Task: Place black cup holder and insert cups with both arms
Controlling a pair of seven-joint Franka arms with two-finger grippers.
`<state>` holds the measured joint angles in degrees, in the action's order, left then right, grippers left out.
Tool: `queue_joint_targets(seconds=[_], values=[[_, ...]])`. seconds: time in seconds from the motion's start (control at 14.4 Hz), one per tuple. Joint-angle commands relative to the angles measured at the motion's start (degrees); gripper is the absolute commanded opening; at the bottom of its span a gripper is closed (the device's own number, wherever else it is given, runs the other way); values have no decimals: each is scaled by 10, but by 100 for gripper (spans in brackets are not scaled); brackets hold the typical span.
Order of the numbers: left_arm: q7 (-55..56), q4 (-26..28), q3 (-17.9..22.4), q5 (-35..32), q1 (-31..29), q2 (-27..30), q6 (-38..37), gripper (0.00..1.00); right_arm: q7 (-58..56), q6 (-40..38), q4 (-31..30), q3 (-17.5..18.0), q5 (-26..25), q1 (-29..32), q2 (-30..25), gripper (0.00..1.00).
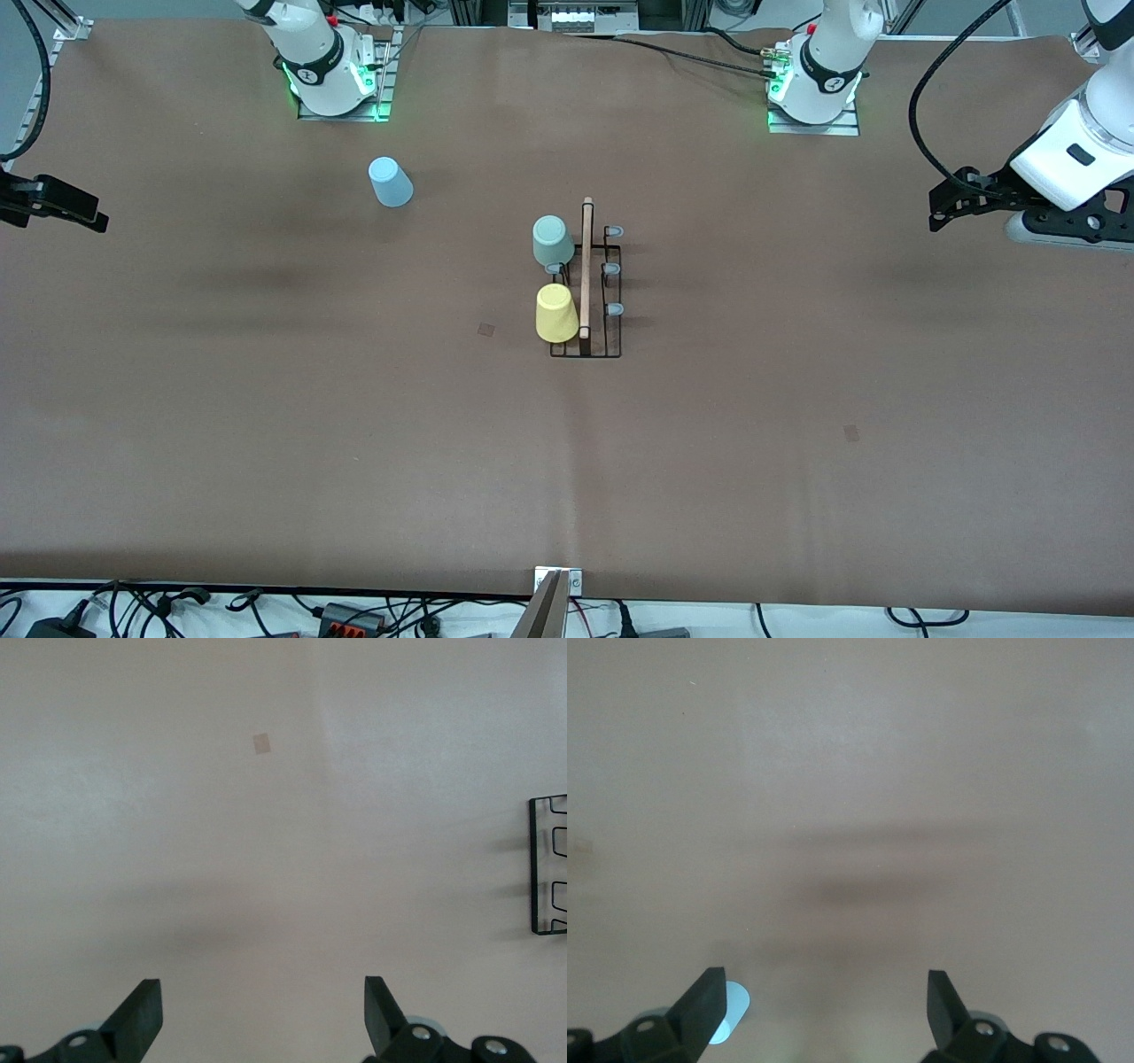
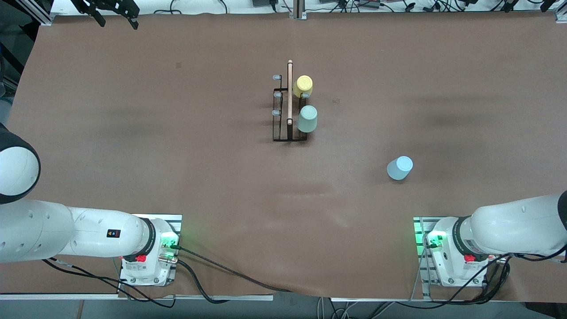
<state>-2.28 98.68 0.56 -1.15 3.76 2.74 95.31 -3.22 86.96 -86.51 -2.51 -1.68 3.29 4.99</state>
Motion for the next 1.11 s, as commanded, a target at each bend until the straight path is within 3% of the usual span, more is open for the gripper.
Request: queue_joint_targets(seconds=[0.0,0.28,0.42,1.04], values=[[4,-10,1,13,0,-1,-12,100,-7,-1,13,-1,5,-3,8,100],[3,-10,1,13,0,-1,-12,100,12,2,14,-1,13,-9,9,100],[3,-10,1,13,0,-1,-12,100,17,6,9,-2,45,-5,6,100],[3,-10,1,13,0,-1,-12,100,26,6,9,11,13,-5,5,100]])
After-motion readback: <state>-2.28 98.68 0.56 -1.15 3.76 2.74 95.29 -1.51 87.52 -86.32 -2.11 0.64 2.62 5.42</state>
